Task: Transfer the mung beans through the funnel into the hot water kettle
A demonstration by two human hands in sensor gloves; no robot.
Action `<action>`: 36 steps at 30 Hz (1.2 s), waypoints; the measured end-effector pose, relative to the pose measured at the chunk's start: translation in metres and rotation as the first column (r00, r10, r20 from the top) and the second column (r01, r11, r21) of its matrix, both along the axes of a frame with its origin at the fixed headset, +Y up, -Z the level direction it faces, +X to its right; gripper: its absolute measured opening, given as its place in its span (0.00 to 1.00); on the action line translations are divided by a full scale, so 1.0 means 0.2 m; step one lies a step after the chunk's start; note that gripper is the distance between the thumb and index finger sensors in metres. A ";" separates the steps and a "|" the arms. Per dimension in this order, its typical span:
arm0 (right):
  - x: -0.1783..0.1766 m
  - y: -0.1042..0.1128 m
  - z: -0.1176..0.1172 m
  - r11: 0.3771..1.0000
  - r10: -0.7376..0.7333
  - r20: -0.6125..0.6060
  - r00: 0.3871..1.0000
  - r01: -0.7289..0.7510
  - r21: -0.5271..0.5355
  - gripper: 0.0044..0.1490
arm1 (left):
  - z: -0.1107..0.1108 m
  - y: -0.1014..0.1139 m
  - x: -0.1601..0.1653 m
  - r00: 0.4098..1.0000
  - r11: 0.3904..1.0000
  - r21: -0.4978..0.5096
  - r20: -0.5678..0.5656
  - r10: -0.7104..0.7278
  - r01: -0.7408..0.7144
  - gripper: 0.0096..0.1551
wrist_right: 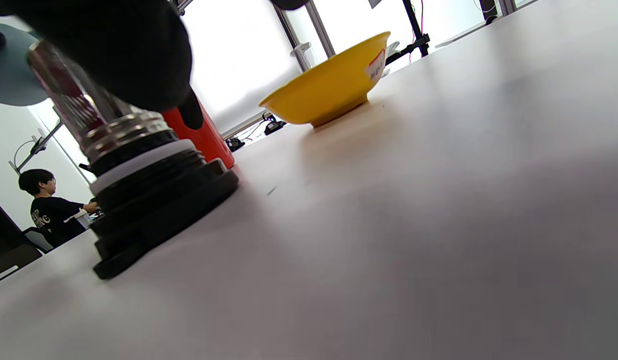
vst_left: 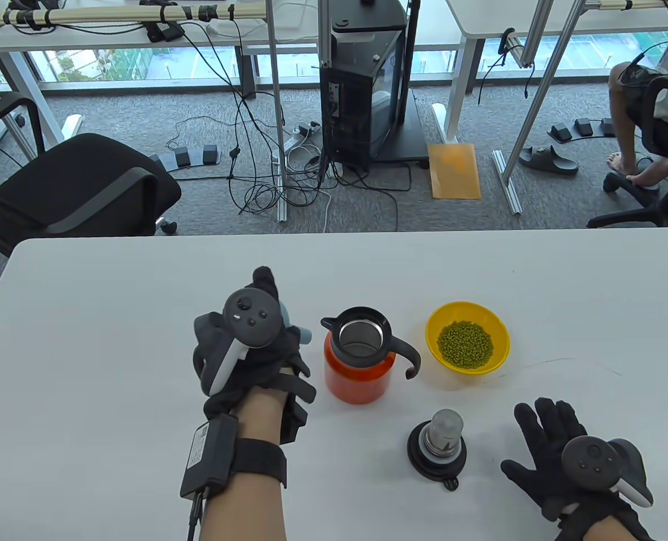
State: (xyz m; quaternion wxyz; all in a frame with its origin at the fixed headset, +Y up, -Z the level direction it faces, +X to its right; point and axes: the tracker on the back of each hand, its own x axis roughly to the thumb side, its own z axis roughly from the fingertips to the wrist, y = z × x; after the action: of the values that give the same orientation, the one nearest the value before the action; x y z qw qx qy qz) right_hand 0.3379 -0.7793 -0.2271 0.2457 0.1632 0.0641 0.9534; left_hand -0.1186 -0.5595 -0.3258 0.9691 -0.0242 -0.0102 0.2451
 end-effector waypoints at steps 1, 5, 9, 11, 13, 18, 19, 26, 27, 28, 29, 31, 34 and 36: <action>0.00 0.00 0.00 1.000 0.010 -0.001 1.000 -0.010 0.006 0.63 | -0.01 0.02 0.05 0.999 1.000 0.004 0.024 -0.030 0.030 0.60; -0.02 0.01 0.01 1.000 0.025 -0.012 1.000 -0.025 0.015 0.63 | -0.06 0.03 0.19 0.993 0.996 0.013 0.082 -0.087 0.087 0.59; -0.02 0.01 0.01 0.999 0.028 -0.016 0.999 -0.028 0.017 0.62 | -0.09 0.00 0.33 0.976 0.989 0.027 0.159 -0.150 0.148 0.59; -0.02 0.01 0.00 1.000 0.027 -0.018 0.999 -0.026 0.014 0.62 | -0.10 -0.04 0.42 0.953 0.977 0.033 0.217 -0.212 0.210 0.59; -0.02 0.01 0.00 1.000 0.023 -0.018 1.000 -0.023 0.013 0.62 | -0.11 -0.07 0.48 0.930 0.965 0.042 0.258 -0.262 0.260 0.59; -0.02 0.01 0.00 1.000 0.016 -0.021 1.000 -0.016 0.006 0.62 | -0.11 -0.18 0.59 0.882 0.936 0.042 0.322 -0.343 0.349 0.57; -0.02 0.01 0.00 1.000 0.016 -0.022 1.000 -0.016 0.005 0.62 | -0.11 -0.21 0.61 0.873 0.931 0.040 0.334 -0.356 0.364 0.57; -0.02 0.00 0.00 1.000 0.012 -0.028 1.000 -0.013 -0.007 0.62 | -0.09 -0.33 0.71 0.815 0.901 0.055 0.406 -0.413 0.430 0.55; -0.02 0.00 0.00 1.000 0.013 -0.028 1.000 -0.013 -0.006 0.62 | -0.09 -0.34 0.71 0.809 0.893 0.063 0.399 -0.432 0.446 0.54; -0.02 0.00 0.00 1.000 0.014 -0.028 1.000 -0.014 -0.006 0.62 | -0.09 -0.34 0.72 0.799 0.885 0.068 0.402 -0.447 0.461 0.54; -0.02 0.00 0.00 1.000 0.013 -0.028 1.000 -0.013 -0.006 0.62 | -0.09 -0.35 0.72 0.796 0.882 0.067 0.404 -0.451 0.466 0.53; -0.02 0.00 0.00 1.000 0.013 -0.028 1.000 -0.014 -0.008 0.61 | -0.08 -0.34 0.71 0.791 0.882 0.070 0.414 -0.451 0.467 0.51; -0.02 0.00 0.00 1.000 -0.001 -0.033 0.999 0.000 -0.018 0.62 | -0.05 -0.29 0.68 0.796 0.897 0.099 0.425 -0.430 0.431 0.47; -0.02 0.00 0.00 1.000 0.007 -0.028 1.000 -0.008 -0.016 0.62 | -0.02 -0.24 0.64 0.801 0.902 0.116 0.423 -0.424 0.416 0.46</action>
State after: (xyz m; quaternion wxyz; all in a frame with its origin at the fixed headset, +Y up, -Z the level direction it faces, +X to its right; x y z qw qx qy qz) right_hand 0.3344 -0.7793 -0.2265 0.2425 0.1743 0.0760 0.9513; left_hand 0.0100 -0.6070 -0.3306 0.9718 -0.0718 -0.2244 0.0124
